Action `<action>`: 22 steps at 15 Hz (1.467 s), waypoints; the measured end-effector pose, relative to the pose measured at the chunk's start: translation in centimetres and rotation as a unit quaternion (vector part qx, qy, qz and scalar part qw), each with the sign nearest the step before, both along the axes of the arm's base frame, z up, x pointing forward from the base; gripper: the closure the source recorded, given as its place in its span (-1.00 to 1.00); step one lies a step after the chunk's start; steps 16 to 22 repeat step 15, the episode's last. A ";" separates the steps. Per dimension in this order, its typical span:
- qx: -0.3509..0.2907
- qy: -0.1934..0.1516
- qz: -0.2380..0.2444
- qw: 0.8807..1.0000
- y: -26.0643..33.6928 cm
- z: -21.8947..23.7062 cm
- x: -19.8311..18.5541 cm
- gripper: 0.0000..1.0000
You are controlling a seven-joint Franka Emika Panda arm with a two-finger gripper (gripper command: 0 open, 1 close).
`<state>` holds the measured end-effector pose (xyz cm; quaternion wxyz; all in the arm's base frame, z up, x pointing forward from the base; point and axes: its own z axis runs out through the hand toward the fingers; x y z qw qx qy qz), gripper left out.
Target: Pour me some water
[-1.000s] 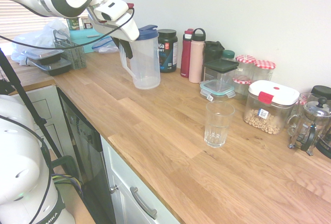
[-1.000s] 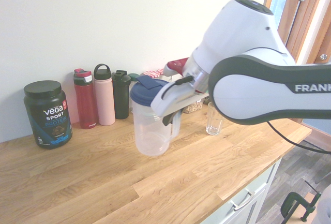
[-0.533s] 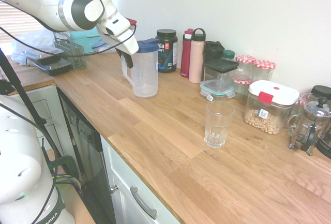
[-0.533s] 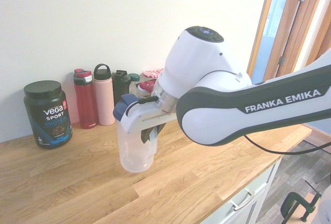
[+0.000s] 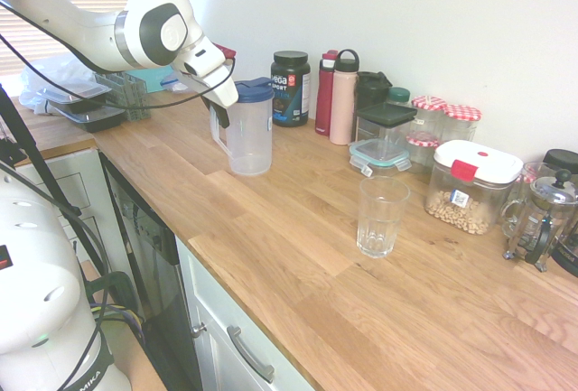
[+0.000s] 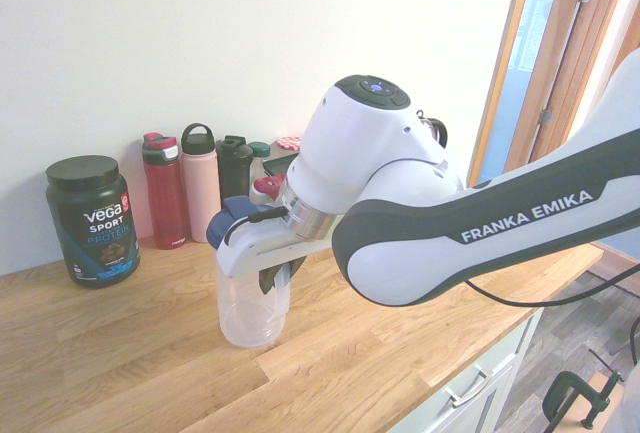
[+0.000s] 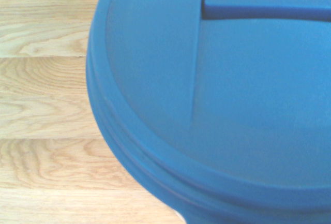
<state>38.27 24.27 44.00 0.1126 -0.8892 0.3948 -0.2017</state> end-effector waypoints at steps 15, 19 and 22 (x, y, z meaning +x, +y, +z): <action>-0.073 0.102 0.050 0.991 -5.9 2.1 -7.8 -1.00; -0.073 0.102 0.050 0.991 -5.9 2.1 -7.8 -1.00; -0.073 0.102 0.050 0.991 -5.9 2.1 -7.8 -1.00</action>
